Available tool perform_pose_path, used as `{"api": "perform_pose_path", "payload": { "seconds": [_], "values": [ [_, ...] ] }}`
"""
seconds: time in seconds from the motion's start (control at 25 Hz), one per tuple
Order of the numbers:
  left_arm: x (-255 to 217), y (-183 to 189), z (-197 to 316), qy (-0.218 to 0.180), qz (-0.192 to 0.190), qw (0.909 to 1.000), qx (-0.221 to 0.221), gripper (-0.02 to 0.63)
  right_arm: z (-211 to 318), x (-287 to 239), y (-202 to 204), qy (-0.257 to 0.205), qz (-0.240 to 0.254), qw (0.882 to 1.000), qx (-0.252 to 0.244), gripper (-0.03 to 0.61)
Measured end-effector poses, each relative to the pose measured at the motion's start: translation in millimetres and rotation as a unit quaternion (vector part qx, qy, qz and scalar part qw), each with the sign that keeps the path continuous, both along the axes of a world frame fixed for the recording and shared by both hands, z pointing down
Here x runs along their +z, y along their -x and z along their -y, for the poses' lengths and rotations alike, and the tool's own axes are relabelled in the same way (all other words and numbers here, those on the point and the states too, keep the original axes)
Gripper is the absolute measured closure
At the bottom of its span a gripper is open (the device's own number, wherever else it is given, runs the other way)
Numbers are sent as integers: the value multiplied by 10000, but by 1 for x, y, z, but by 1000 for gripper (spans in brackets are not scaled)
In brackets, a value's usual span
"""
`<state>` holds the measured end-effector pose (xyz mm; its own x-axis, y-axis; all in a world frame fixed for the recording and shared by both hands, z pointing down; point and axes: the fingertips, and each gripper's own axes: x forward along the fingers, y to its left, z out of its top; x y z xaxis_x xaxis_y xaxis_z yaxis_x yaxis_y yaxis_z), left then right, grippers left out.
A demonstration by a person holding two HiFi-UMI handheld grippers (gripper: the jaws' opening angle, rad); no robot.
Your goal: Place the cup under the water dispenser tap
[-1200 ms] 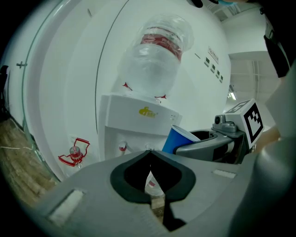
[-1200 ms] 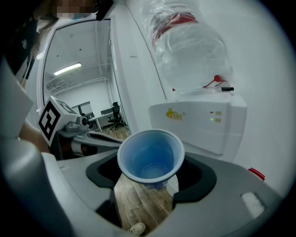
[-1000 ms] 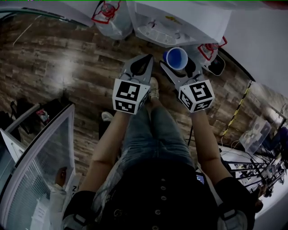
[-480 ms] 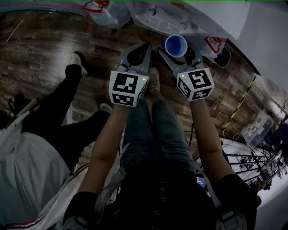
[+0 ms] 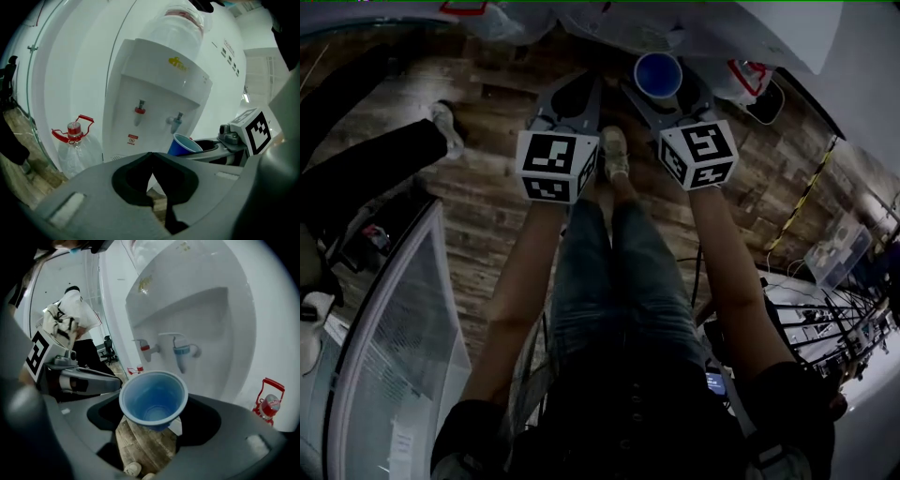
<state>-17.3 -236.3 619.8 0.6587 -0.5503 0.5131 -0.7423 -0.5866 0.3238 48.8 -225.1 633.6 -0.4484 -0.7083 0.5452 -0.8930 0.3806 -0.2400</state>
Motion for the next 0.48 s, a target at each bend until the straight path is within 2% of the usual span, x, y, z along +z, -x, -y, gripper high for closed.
{"api": "perform_pose_path", "payload": {
  "seconds": [0.48],
  "values": [
    [45, -11, 4, 13, 2, 10000, 65, 613, 19, 49, -10, -50, -42, 9996, 285, 244]
  ]
}}
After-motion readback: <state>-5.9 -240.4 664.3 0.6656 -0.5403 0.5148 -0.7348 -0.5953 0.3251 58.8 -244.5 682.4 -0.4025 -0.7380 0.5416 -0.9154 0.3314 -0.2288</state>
